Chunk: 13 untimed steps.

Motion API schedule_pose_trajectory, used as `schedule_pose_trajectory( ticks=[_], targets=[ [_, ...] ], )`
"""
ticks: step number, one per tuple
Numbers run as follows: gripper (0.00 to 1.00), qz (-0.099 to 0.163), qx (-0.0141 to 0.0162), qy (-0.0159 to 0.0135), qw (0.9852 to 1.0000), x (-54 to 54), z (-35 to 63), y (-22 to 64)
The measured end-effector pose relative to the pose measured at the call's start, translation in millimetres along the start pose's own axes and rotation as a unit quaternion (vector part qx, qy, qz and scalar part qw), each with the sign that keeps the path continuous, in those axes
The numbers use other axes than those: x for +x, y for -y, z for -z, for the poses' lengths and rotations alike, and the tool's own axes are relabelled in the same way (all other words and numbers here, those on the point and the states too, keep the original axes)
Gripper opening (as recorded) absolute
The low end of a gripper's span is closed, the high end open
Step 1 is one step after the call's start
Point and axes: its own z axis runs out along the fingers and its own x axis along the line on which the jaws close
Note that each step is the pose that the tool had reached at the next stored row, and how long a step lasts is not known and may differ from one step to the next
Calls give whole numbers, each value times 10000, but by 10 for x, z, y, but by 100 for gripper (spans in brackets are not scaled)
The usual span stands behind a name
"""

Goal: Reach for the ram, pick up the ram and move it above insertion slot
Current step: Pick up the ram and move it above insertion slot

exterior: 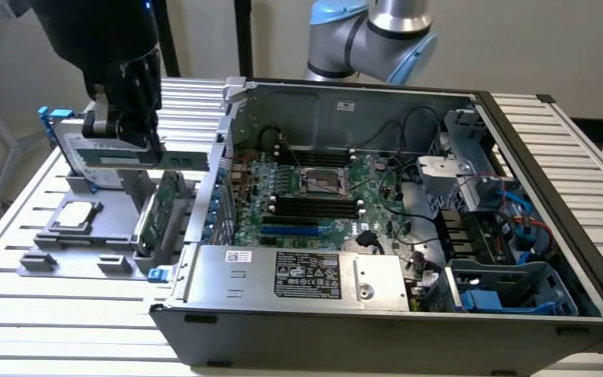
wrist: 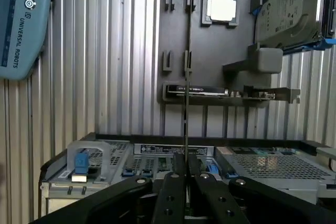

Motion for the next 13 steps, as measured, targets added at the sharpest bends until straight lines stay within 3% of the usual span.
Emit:
schedule_pose_trajectory(
  ticks=[13],
  targets=[
    [13, 1, 0, 44, 10000, -1, -3, 592]
  ],
)
